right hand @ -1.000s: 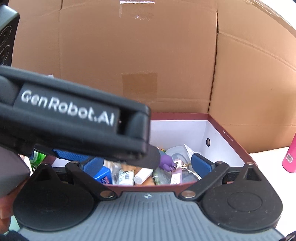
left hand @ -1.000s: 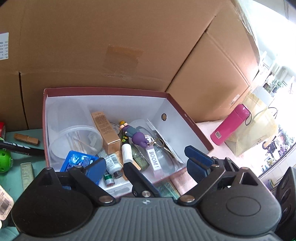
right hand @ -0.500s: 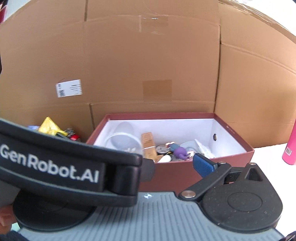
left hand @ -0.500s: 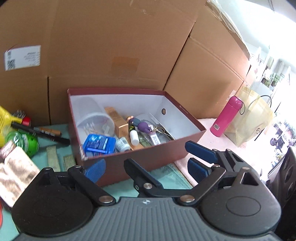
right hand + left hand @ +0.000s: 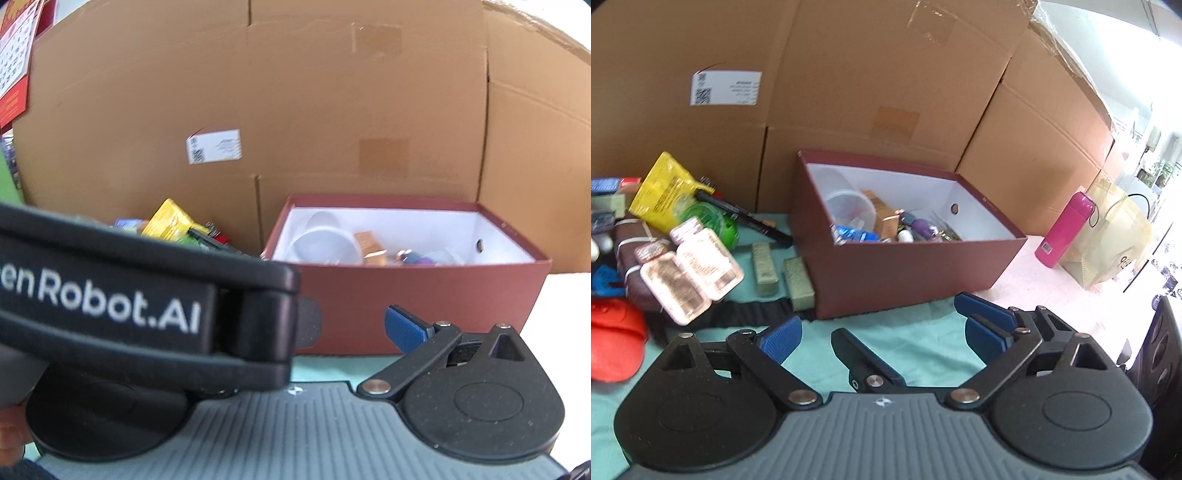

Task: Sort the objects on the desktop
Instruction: 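Move both open tools back to the pile of items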

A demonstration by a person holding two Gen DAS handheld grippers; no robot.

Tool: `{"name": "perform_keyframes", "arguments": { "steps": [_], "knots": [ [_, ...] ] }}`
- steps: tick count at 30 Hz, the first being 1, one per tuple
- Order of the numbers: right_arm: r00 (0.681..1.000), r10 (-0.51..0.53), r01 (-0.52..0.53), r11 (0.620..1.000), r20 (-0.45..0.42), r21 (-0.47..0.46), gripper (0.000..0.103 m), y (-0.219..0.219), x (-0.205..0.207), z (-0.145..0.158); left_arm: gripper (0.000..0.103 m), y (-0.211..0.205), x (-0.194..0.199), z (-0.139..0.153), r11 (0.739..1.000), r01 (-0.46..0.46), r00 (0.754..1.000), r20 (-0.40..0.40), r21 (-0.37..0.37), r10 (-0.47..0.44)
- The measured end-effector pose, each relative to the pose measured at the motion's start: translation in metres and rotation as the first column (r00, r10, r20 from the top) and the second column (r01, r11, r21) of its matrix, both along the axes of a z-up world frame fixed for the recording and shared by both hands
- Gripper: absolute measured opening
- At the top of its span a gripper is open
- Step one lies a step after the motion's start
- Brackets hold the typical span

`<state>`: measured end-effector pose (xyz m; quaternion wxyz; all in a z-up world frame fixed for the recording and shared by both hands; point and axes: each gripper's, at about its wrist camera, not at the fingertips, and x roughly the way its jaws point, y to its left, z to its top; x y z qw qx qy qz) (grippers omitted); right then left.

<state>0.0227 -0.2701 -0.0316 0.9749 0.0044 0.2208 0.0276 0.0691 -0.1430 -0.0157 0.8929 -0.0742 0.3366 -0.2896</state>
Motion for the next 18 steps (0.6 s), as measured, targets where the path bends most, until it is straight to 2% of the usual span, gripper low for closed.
{"name": "perform_keyframes", "arguments": {
  "steps": [8, 18],
  "knots": [
    [0.995, 0.061, -0.061, 0.998, -0.073, -0.001, 0.101, 0.035, 0.0, -0.02, 0.098, 0.042, -0.013, -0.021, 0.997, -0.08, 0.995, -0.056, 0.019, 0.081],
    [0.972, 0.181, -0.182, 0.983, -0.148, 0.004, 0.101, 0.089, 0.004, -0.042, 0.098, 0.115, -0.028, -0.036, 0.979, -0.201, 0.976, -0.075, 0.033, 0.202]
  ]
}}
